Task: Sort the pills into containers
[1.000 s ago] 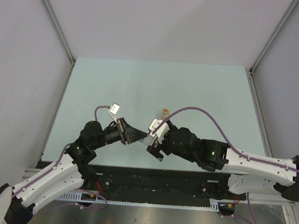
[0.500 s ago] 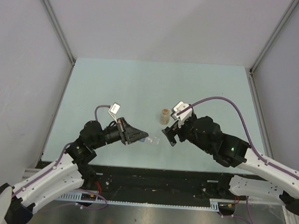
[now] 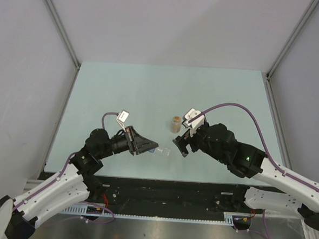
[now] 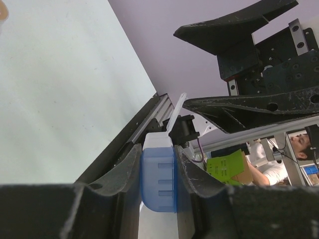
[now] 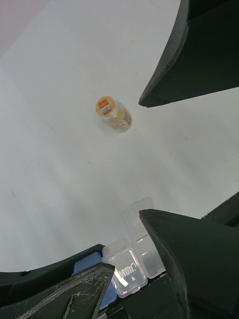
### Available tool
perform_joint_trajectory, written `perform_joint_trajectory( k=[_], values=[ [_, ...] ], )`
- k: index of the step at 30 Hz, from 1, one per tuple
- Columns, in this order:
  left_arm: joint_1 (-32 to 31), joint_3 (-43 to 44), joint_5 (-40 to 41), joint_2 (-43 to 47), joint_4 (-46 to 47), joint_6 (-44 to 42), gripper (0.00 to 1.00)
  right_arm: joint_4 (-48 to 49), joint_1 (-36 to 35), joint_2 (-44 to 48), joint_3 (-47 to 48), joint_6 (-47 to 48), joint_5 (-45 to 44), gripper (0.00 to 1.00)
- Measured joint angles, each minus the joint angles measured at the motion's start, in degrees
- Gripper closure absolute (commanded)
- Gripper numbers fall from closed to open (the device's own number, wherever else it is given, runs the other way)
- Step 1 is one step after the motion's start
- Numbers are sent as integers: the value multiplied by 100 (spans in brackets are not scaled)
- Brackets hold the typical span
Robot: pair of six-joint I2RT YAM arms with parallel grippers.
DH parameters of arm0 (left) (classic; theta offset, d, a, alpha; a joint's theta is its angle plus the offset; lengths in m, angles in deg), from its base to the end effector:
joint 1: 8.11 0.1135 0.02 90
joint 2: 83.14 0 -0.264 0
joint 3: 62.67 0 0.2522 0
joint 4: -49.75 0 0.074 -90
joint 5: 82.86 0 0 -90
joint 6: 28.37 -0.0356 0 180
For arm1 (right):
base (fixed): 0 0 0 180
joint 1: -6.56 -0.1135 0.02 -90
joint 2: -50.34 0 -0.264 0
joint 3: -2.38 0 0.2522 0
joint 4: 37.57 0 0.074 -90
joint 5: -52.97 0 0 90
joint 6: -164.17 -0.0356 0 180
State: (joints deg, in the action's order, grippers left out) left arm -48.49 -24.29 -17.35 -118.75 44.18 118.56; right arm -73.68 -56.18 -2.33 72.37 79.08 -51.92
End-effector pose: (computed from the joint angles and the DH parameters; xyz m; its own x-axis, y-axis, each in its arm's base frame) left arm 0.1150 -0.1172 0.2742 -0.7787 -0.3389 -0.5280 0.4626 0.2584 -0.8481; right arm 0.1012 0.1765 0.3636 -0.0830 -0.3417 -0.9361 -0.7575 0.6320 -0.1635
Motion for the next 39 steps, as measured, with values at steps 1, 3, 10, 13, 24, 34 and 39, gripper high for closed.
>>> perform_joint_trajectory(
  k=[1, 3, 10, 13, 24, 34, 39],
  values=[
    [0, 0, -11, 0, 0, 0, 100, -9, 4, -7, 0, -2, 13, 11],
    [0, 0, -33, 2, -2, -4, 100, -15, 28, -44, 0, -22, 37, 11],
    [0, 0, -175, 76, -24, -90, 100, -48, 79, -310, -13, -46, 219, 11],
    [0, 0, -249, 125, -26, -144, 100, -48, 83, -393, -28, -48, 341, 12],
    [0, -20, -232, -17, 11, -411, 96, 37, 144, 225, -114, -70, 214, 0],
    [450, -24, -70, -2055, 55, -1582, 95, 22, 431, 444, -354, -501, -323, 0],
    [981, -24, -302, -3143, 470, -1937, 92, -55, 476, 420, -426, -734, -452, 1]
  ],
)
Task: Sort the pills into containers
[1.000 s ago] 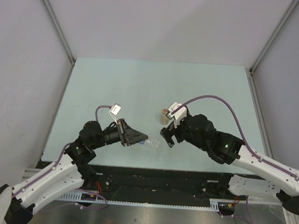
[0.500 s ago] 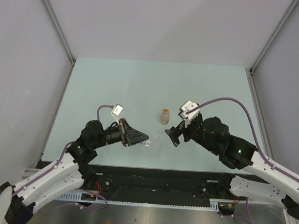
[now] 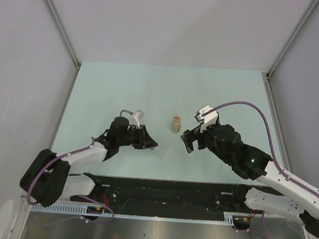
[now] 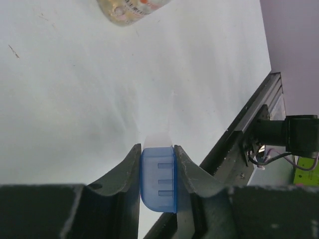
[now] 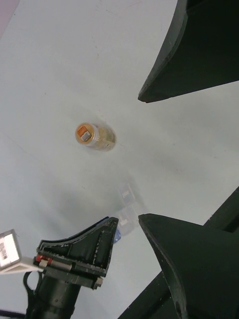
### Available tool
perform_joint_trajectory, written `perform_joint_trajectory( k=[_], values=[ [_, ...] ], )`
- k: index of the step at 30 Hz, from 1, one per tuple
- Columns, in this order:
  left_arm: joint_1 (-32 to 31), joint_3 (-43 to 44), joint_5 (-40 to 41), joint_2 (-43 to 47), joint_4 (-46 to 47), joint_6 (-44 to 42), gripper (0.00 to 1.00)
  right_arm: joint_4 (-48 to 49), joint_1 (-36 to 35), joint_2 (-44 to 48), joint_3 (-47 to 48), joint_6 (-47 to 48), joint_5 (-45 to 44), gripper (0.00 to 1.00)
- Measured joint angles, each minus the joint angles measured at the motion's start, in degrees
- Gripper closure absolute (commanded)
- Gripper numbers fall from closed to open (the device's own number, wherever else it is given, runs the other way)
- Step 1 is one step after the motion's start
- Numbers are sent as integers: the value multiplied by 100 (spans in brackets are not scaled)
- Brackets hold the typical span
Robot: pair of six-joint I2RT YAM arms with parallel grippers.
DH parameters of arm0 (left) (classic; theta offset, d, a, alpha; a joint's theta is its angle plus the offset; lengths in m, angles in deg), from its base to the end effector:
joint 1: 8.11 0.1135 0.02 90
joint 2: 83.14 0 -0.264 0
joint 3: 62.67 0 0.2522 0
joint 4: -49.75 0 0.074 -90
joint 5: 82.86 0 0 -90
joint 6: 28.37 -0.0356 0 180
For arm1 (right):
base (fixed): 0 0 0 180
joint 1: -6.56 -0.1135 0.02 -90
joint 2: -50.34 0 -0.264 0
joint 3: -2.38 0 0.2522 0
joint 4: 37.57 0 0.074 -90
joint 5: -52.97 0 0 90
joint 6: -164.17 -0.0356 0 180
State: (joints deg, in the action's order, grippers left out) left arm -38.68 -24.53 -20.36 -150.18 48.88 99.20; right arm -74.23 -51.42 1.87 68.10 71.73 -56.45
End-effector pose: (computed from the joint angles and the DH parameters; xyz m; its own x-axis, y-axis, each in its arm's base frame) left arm 0.1892 -0.1309 0.1823 -0.8243 -0.1412 -0.5482 0.3704 0.5977 -0.7110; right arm 0.1093 0.1525 0.3502 -0.2030 -0.2489 -0.9470 -0.6253 0.7772 -0.0702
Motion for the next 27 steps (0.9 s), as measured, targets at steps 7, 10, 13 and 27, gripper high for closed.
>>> perform_joint_trajectory(
  k=[7, 10, 13, 27],
  values=[
    [70, 22, -649, -1360, 914, -70, 84, 42, 79, -2, -81, -138, -26, 0],
    [70, 61, -767, -1648, 1167, -81, 76, 48, 129, -42, -118, -212, -31, 0],
    [70, 76, -750, -1714, 1305, -133, 68, 55, 234, -146, -151, -271, -26, 0],
    [195, 264, -236, -1799, 1513, -260, 29, 153, 1344, -610, -234, -927, 356, 0]
  ],
)
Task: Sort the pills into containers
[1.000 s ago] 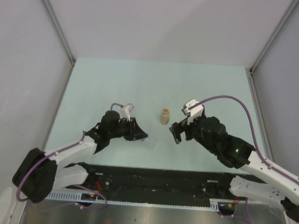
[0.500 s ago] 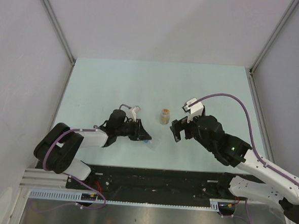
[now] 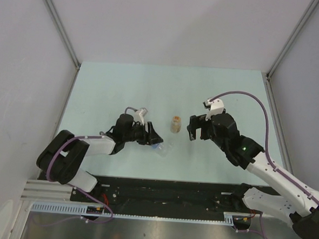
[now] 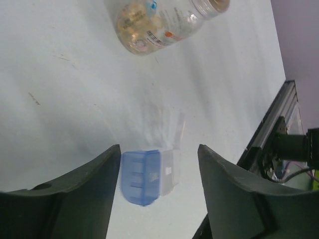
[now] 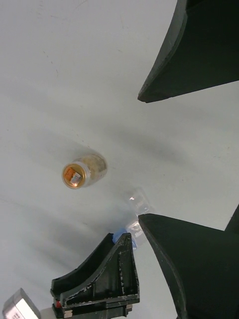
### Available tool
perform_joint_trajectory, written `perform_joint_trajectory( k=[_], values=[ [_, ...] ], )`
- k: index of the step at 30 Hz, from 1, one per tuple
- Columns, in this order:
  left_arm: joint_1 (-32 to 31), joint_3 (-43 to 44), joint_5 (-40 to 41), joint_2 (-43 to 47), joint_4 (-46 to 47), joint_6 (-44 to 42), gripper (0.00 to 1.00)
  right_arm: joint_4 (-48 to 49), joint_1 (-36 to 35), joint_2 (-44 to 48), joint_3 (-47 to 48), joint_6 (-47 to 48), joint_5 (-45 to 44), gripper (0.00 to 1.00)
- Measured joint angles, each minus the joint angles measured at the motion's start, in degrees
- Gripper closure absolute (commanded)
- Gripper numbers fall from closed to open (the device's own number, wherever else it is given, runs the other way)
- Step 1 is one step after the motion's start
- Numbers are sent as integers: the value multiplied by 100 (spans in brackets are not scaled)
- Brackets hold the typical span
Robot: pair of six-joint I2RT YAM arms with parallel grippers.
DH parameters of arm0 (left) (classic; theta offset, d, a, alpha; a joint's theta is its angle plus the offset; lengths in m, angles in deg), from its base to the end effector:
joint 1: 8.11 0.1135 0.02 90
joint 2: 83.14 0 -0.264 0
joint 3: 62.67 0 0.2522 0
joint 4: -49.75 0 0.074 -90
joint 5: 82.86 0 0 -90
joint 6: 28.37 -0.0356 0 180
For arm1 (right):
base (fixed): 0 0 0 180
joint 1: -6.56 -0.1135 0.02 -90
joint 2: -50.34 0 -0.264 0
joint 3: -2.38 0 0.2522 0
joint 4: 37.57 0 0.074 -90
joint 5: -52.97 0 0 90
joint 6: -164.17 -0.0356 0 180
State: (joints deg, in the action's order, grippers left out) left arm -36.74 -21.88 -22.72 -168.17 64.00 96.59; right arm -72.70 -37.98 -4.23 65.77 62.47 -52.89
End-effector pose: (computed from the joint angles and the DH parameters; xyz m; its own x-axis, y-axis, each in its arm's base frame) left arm 0.2273 -0.1443 0.1481 -0.8146 -0.1215 -0.5672 0.3994 0.5918 -0.7002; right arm 0.1588 0.1426 0.3193 -0.4108 -0.1305 -0.9023 -0.4256 0.9027 0.0632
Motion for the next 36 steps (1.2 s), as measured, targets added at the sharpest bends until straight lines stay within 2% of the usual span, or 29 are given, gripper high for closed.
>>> perform_joint_trajectory(
  k=[4, 6, 7, 14, 20, 30, 36],
  values=[
    [35, 0, 374, 214, -356, -105, 22, 168, 129, 13, 0, -76, 2, 0],
    [46, 9, 713, 549, -752, -160, 3, 282, 190, -33, 0, -131, 13, 0],
    [48, 15, 828, 695, -881, -212, 0, 343, 212, -92, 2, -160, 28, 0],
    [70, 50, 1928, 2507, -2103, -175, 0, 409, 280, -1410, 560, -308, 205, 0],
    [367, -531, 2371, 3995, -2269, 492, 2, 511, 280, -2551, 1110, -328, 396, 0],
    [391, -815, 2118, 4688, -2586, 533, 9, 535, 398, -4157, 2024, -332, 546, 6],
    [391, -817, 1950, 4852, -2608, 468, 8, 511, 448, -4629, 2081, -372, 562, 19]
  ],
)
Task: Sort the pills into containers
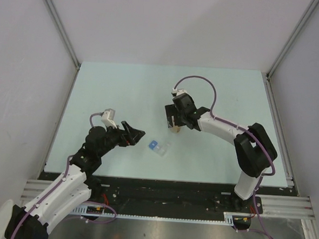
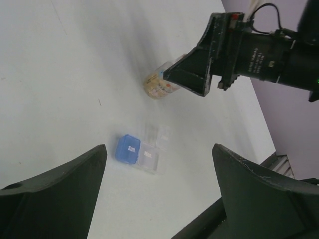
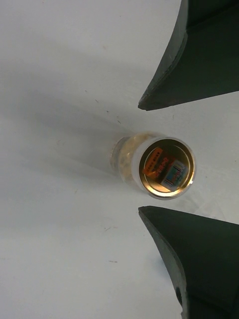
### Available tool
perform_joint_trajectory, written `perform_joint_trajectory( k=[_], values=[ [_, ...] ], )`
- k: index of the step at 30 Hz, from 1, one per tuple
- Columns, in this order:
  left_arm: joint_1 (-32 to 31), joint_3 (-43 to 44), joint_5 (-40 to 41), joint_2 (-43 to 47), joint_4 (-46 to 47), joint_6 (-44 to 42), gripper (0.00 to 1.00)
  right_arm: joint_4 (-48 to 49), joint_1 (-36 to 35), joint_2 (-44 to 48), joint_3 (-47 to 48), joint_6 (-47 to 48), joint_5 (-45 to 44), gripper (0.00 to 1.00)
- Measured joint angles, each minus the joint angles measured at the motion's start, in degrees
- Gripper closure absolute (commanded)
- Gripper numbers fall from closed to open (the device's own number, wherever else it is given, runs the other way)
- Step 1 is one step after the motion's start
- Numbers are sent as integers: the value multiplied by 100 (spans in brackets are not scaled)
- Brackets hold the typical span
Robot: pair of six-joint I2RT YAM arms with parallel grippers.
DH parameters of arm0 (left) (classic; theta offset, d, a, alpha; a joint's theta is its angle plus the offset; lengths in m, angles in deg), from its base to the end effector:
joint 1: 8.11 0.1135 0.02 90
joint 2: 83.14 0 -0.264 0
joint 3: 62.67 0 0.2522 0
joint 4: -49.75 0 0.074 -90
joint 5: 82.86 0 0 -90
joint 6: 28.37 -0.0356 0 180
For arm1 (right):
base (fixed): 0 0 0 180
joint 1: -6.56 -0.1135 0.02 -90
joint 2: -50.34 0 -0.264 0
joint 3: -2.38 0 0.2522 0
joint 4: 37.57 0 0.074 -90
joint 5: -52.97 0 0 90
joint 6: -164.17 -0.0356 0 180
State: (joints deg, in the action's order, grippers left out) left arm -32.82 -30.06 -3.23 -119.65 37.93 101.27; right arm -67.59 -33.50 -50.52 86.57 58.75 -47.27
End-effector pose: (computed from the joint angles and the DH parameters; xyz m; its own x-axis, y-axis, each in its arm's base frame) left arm 0.1466 -0.0745 0.2239 -0.5523 -0.4367 -0.7102 0.2808 0.7046 -0.6517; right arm 0.2996 0.2437 0.2211 -0.6805 -0.2303 -0.6956 -0.3725 0.9262 0.0577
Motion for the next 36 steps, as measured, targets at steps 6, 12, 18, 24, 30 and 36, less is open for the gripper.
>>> perform_joint_trajectory(
  k=[6, 12, 18, 24, 30, 36],
  values=[
    [0, -2, -48, 66, 0, -28, 9, -24, 57, -289, 15, -52, 120, 34],
    [0, -11, -66, 63, -7, -70, 9, -59, 81, -378, 52, -70, 356, 89],
    [0, -11, -105, 70, -24, -74, 11, -229, 184, -310, 74, 42, 763, 100],
    [0, -13, -192, 221, -90, -92, 12, 848, 942, 870, -444, -1016, 2782, 100],
    [0, -13, -210, 402, -92, -105, 12, 4994, 1628, 1904, -1381, -4419, 3926, 100],
    [0, -24, -280, 481, -103, -103, 13, 8146, 1547, 1086, -1644, -7670, 3598, 100]
  ],
)
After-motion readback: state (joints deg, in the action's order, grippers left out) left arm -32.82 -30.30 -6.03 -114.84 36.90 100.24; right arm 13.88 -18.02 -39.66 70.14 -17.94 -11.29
